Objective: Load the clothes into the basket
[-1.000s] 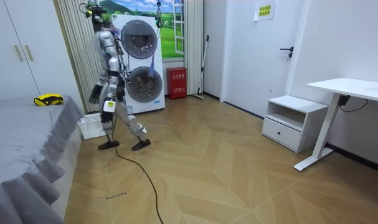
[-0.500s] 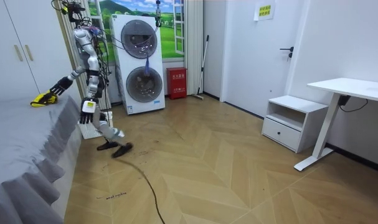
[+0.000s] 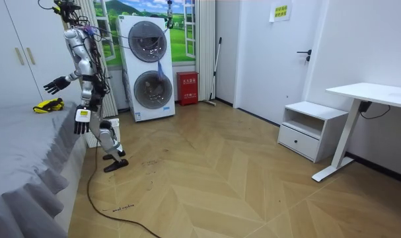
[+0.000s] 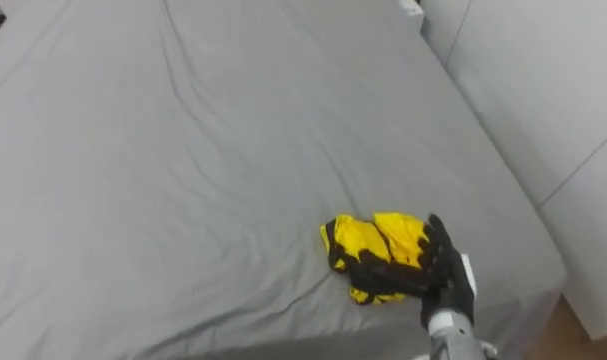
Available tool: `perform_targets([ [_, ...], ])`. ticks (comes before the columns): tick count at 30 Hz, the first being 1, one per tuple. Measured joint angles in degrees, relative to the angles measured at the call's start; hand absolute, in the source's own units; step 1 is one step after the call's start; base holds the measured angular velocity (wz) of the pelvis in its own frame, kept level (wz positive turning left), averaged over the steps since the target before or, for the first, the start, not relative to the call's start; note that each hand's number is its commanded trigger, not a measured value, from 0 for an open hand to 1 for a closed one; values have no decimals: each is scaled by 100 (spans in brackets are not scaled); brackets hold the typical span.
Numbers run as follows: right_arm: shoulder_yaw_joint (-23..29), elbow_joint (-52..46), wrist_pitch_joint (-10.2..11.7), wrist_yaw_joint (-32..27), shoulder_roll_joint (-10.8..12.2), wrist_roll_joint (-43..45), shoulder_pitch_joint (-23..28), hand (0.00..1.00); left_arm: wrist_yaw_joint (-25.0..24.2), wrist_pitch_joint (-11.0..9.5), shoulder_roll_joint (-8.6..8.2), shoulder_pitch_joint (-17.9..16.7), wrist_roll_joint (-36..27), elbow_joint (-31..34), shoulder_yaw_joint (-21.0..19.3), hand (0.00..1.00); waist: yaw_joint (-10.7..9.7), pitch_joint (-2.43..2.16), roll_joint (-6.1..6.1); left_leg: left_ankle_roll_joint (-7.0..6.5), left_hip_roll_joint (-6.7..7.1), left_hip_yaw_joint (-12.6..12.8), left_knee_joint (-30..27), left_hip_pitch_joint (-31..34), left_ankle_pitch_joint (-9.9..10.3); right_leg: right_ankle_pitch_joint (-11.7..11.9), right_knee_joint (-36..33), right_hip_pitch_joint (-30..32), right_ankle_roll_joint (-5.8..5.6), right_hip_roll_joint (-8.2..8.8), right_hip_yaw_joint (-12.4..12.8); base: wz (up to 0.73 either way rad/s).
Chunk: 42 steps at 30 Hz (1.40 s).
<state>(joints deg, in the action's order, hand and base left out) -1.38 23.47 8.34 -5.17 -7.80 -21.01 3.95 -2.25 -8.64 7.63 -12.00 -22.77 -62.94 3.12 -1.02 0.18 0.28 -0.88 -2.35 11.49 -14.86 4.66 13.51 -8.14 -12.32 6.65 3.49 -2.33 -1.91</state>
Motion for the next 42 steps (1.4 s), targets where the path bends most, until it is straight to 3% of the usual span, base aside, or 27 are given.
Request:
perform_targets([
  [11,-475,817,-15,97,17,266,-207,0,1,129,14,229,-15,-155,42,0,169,8,-8,-7,14,-98,47,303,-21,1,67,221,0,15,-123,5],
  [15,-522,1548,-15,-4,17,400,-523,0,37,130,18,243,-12,-152,37,0,270,21,-45,-7,15,-127,50,318,-21,1,64,238,0,17,-146,2],
  [20,-493,2201,-7,-136,-50,422,-898,0,38,173,40,271,-18,-160,33,0,296,5,-91,-18,54,-306,43,452,-44,1,63,298,-1,57,-317,18],
  [24,-120,3205,61,-218,-221,351,-1405,0,38,243,47,291,-14,-165,-27,0,273,8,-81,-64,95,-435,-2,562,-94,9,76,301,-15,129,-505,24],
  [29,396,4092,28,-650,-678,290,-1947,0,38,339,91,370,-18,-205,-108,0,338,15,-81,-133,207,-551,32,874,-259,18,63,569,-78,252,-626,18],
  [36,564,4581,-226,-1210,-1266,19,-2299,0,45,461,276,382,-15,-205,-167,0,446,38,-124,-189,243,-545,67,1163,-323,48,15,886,-120,313,-670,0],
  [37,606,4580,-225,-1290,-1318,30,-2343,10,52,464,310,413,-3,-251,-129,0,445,54,-142,-192,245,-537,68,1220,-329,49,-20,970,-121,315,-653,-5],
  [38,616,4581,-223,-1331,-1332,31,-2353,100,55,469,323,432,-2,-291,-112,0,445,58,-148,-193,245,-538,68,1246,-330,49,-33,1000,-121,315,-650,0],
  [42,655,4564,-215,-1434,-1341,24,-2365,100,86,484,343,499,-9,-369,5,0,446,96,-192,-191,238,-540,68,1381,-332,50,-86,1161,-120,314,-647,-1],
])
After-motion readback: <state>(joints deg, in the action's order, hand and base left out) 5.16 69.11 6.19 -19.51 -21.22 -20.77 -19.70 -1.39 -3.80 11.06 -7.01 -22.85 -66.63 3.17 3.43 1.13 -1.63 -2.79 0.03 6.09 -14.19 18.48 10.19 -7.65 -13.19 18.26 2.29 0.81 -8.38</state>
